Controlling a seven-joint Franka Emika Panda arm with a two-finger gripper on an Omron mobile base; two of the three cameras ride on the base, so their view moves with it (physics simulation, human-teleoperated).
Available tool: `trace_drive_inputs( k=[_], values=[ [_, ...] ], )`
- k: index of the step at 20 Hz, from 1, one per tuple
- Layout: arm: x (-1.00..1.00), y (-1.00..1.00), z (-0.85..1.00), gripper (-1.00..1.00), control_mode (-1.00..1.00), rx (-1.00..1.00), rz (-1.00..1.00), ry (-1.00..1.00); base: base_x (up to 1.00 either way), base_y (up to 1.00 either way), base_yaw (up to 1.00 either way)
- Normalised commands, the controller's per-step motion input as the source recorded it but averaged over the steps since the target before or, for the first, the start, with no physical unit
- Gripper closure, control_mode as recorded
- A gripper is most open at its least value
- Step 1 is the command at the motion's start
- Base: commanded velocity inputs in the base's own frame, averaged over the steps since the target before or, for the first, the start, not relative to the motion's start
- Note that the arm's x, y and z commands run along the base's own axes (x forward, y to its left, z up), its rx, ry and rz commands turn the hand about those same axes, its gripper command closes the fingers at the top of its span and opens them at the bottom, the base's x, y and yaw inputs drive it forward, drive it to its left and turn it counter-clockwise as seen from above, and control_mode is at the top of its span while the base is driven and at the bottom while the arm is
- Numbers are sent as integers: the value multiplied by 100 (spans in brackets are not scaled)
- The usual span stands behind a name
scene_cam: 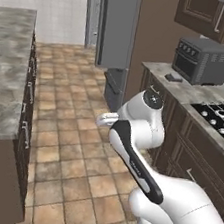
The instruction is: Take the chicken drumstick from the fridge and place it on the digital scale on the counter by the fridge. Wait a few seconds for a reading, then move it to the plate on the dining counter.
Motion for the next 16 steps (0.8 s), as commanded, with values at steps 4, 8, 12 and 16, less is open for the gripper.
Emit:
trace_drive_inputs(
  k=[4,8,12,16],
  values=[
    [0,0,0,100,100,0,0,0,-17,100,-29],
    [0,0,0,100,100,0,0,0,-1,100,-26],
    [0,0,0,100,100,0,0,0,0,100,-21],
    [0,0,0,100,100,0,0,0,-1,100,-18]
  ],
)
